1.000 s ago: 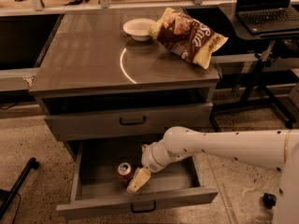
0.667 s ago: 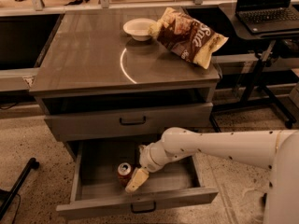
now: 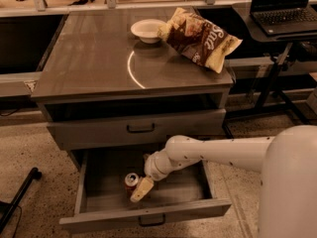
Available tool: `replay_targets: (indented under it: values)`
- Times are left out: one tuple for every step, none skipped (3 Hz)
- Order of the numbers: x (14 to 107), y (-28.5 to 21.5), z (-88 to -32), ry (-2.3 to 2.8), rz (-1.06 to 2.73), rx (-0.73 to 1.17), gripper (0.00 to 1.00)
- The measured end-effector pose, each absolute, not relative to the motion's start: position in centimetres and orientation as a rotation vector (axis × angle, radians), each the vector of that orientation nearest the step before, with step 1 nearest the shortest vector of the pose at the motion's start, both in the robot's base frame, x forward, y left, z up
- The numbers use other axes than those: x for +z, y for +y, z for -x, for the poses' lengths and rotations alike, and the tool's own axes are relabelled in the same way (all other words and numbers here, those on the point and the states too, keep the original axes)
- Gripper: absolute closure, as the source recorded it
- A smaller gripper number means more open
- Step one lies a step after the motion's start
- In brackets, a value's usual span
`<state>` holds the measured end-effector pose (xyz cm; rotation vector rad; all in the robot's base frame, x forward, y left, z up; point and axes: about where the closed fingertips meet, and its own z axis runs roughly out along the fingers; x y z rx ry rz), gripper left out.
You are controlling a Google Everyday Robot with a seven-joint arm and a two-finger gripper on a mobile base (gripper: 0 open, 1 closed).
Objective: Pick coke can from middle drawer and place on counter
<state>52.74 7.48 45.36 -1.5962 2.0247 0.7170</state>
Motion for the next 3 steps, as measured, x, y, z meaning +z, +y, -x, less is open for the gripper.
replay_targets:
  values:
    - [44.2, 8.2, -53.3, 2.027, 1.592, 0.705, 0.0]
    - [43.5, 9.0, -53.4, 2.04, 1.58, 0.688, 0.0]
    - [42.9, 9.8, -53.5, 2.067, 1.566, 0.659, 0.0]
